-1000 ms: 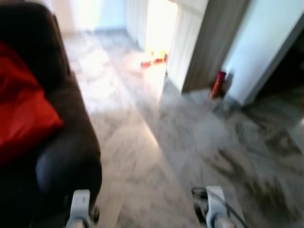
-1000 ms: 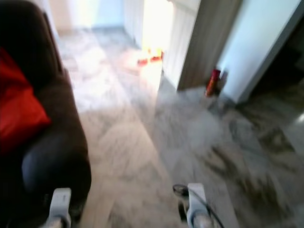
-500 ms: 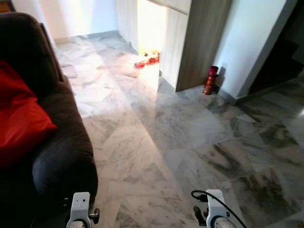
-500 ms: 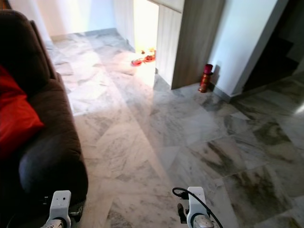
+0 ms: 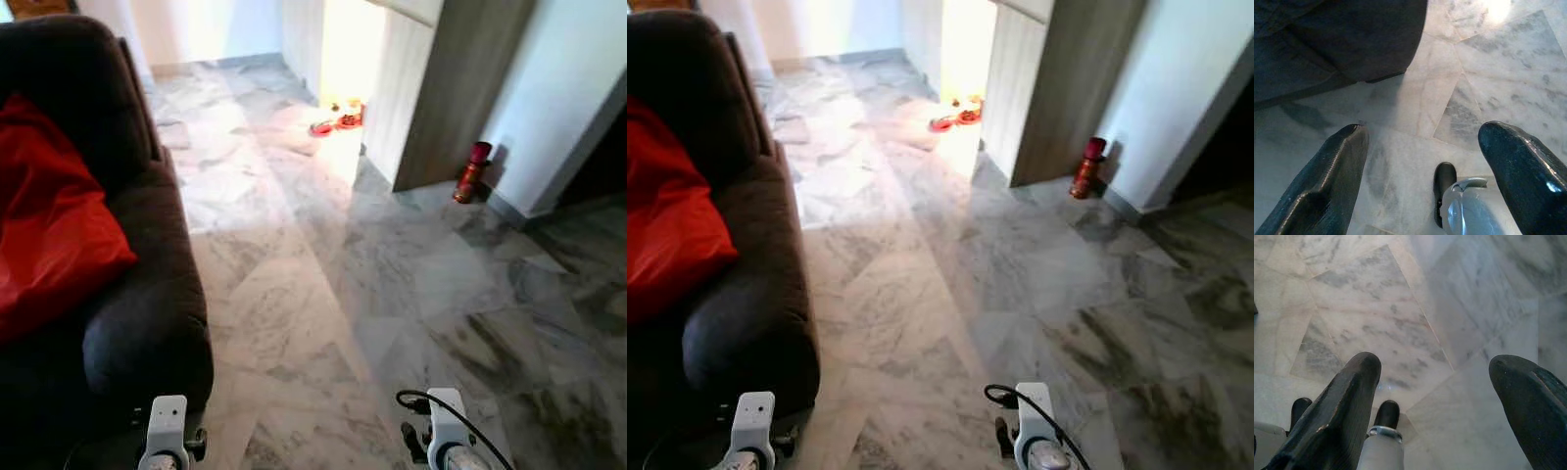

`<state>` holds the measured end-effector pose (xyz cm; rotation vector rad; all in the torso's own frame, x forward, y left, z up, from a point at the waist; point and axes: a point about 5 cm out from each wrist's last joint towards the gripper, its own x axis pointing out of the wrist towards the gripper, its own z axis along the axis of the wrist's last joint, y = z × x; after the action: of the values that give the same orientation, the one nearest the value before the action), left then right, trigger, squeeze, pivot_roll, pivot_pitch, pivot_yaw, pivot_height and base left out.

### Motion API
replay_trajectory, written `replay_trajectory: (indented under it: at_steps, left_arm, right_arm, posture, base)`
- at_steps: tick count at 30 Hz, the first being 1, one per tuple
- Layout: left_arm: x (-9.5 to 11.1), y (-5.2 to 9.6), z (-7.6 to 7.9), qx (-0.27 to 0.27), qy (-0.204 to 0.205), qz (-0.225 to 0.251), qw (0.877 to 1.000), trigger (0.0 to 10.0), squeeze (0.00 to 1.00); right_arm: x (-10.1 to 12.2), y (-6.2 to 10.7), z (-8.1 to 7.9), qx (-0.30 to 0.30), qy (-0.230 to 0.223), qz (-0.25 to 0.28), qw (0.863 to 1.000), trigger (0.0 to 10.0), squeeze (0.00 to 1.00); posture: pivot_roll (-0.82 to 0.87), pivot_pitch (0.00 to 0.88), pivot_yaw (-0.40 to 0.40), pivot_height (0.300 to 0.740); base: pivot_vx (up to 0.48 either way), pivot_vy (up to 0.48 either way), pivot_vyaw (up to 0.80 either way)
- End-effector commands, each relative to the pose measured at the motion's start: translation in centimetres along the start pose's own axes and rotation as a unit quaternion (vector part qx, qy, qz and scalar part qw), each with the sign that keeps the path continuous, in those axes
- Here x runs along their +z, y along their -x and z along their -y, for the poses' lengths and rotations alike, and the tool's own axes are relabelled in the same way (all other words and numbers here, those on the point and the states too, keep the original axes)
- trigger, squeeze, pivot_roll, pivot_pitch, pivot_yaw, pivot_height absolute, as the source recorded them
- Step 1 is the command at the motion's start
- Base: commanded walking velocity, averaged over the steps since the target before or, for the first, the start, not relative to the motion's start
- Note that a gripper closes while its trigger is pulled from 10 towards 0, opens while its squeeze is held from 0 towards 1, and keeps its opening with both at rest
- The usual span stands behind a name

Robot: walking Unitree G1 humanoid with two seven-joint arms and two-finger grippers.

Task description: Move the pillow to the sofa from floor

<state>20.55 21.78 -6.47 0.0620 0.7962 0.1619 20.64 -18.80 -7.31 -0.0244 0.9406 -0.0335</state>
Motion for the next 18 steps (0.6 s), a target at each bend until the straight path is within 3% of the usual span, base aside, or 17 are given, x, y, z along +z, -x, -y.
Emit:
replay_trajectory:
  at_steps: [1,18]
  left_arm:
    - [-0.56,0.09,-0.05,0.003,-0.001,-0.016,1.0,10.0,0.0]
    - [-0.58,0.08,0.0,0.001,-0.002,-0.017,1.0,10.0,0.0]
  right_arm:
    - [0.13,0.0,0.11,-0.001,0.0,0.003,1.0,10.0,0.0]
    - [0.04,0.01,0.05,-0.001,-0.008,0.003,1.0,10.0,0.0]
  posture:
    - [0.13,0.064,-0.047,0.704]
    - [0.13,0.054,-0.046,0.704]
  base:
    - [0.274,0.0,0.0]
    - [0.274,0.0,-0.03]
